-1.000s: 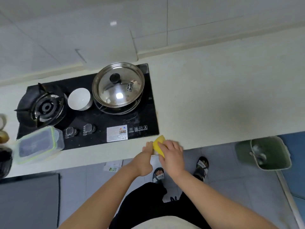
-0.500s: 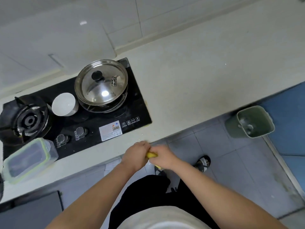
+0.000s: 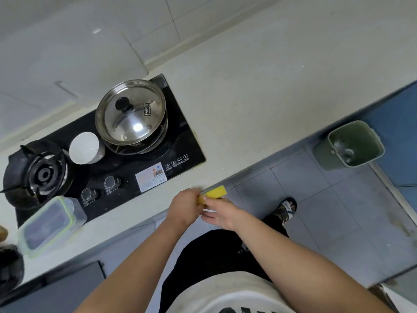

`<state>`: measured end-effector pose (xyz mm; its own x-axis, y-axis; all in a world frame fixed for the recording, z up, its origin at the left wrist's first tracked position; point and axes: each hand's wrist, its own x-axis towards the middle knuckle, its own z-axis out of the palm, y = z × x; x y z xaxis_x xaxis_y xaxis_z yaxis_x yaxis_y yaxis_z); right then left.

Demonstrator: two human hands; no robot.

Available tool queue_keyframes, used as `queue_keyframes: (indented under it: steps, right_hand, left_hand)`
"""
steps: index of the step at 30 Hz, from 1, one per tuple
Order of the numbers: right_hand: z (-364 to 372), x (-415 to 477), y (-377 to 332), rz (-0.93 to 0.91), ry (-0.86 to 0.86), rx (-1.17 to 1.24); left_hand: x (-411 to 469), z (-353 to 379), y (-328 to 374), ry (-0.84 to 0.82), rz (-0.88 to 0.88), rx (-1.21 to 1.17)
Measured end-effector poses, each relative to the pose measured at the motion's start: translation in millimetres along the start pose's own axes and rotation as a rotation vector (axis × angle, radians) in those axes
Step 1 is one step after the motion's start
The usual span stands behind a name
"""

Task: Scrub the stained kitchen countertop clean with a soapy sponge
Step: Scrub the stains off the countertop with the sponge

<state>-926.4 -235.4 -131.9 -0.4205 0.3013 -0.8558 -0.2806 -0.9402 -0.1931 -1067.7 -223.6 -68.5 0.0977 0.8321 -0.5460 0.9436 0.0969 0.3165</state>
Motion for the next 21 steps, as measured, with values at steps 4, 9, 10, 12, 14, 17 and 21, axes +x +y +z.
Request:
queue_keyframes:
  steps: [4,9,10,12,14,17,21]
  right_hand:
    - [31.2,8.1,-0.1,-0.019,-0.016,0.171]
    - [7.7,9.5,-20.1,-0.072,0.083,0.268]
    - [-4.4,7.3,-29.4,-0.1,0.114,0.266]
    - [-30.5,3.3,-51.1,-0.151,0.165,0.229]
    - [-57.6,-4.7,-73.0,-0.2,0.204,0.21]
    - [-94.6,-18.6,-99.7,-0.319,0.294,0.306]
    - [-104.3,-15.6,-107.9,-0.351,0.443,0.391]
  left_hand:
    - [-1.2,-11.2,-17.3,-0.021,-0.015,-0.023]
    - [7.2,-16.9,-24.7,-0.06,0.043,0.028]
    - [10.6,-16.9,-22.0,-0.065,0.05,0.043]
    - [15.0,-18.2,-17.1,-0.074,0.058,0.056]
    - [18.8,-19.9,-10.3,-0.088,0.07,0.063]
    - [26.6,-21.8,2.2,-0.102,0.089,0.087]
    - [34.0,-22.0,16.4,-0.114,0.091,0.112]
